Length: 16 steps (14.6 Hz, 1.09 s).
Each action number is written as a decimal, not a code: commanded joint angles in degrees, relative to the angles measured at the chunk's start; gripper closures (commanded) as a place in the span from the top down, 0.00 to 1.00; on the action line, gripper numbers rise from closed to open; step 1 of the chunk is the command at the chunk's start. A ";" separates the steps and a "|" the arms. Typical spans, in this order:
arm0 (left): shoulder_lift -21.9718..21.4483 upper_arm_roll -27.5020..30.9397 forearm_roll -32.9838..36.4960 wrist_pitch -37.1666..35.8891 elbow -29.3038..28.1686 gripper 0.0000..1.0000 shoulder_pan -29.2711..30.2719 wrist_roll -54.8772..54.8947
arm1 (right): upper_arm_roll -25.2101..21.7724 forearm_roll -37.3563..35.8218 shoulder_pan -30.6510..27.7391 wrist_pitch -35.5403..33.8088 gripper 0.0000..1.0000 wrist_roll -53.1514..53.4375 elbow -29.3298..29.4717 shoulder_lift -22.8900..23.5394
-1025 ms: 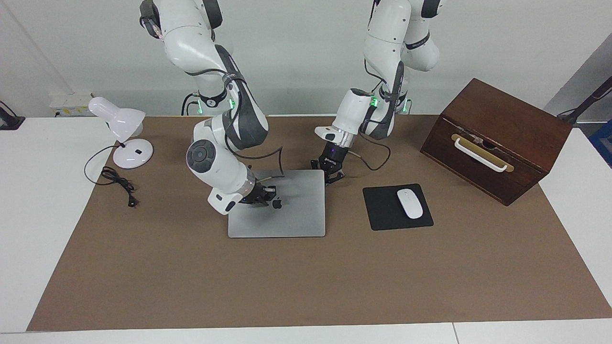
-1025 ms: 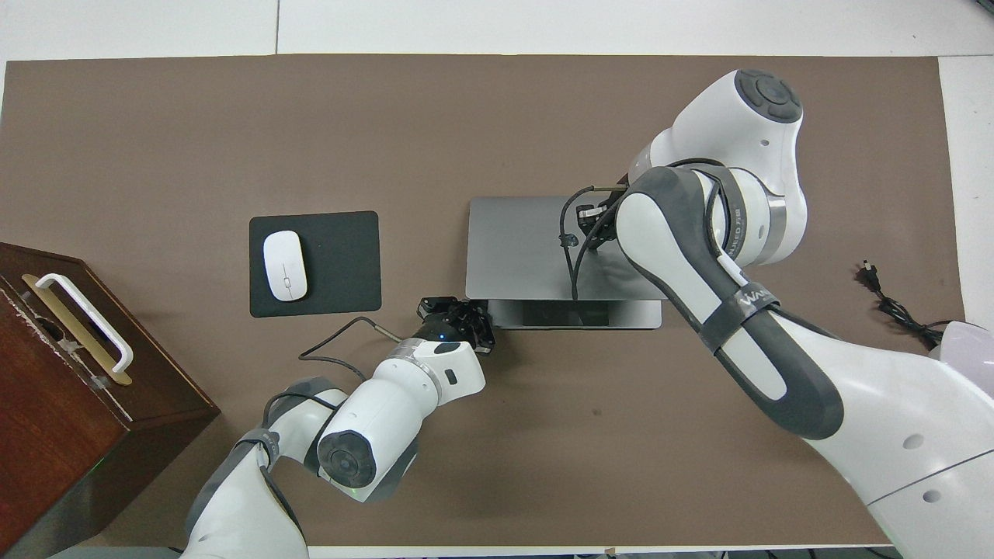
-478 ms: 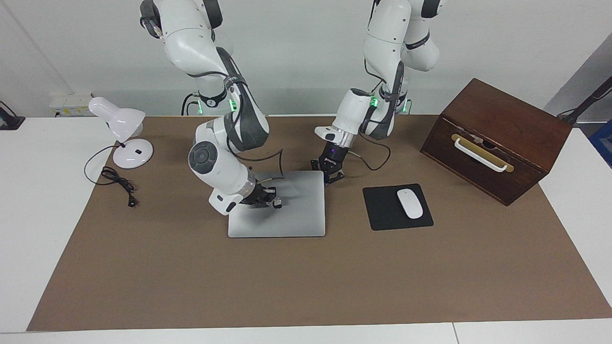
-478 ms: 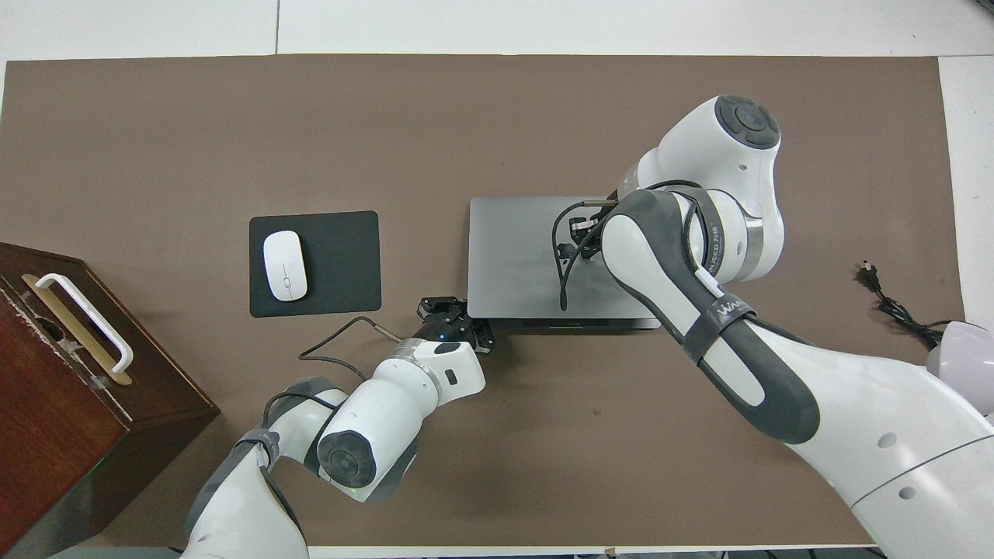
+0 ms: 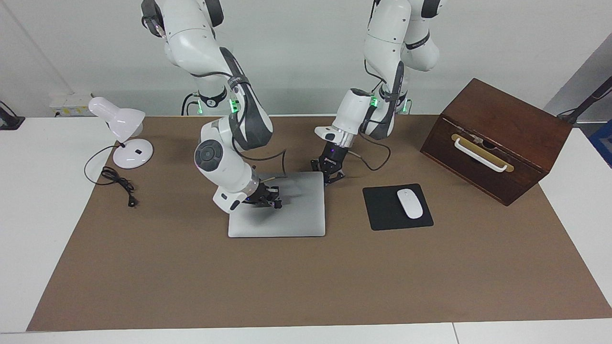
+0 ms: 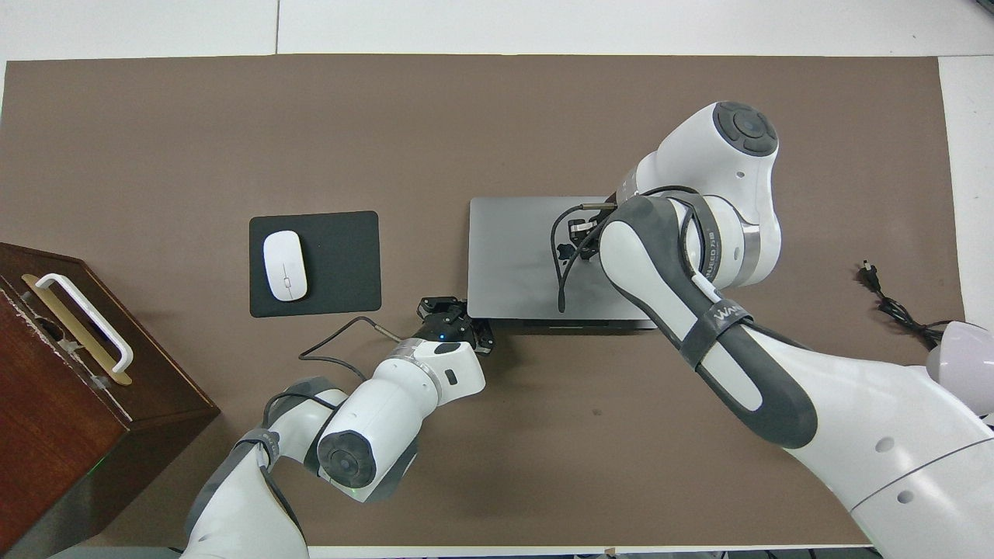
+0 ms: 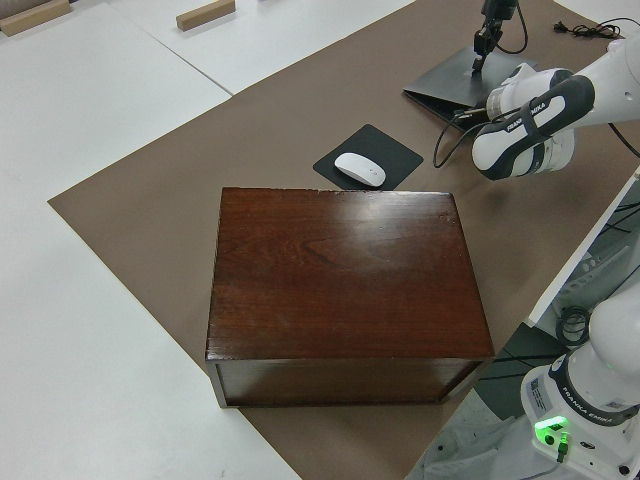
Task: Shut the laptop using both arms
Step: 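Press the lid fully shut with the right gripper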
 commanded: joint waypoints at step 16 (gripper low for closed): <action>2.18 0.76 -0.13 1.03 0.73 0.00 -1.12 0.78 | 0.16 0.53 2.47 1.63 0.00 5.80 -1.46 -1.36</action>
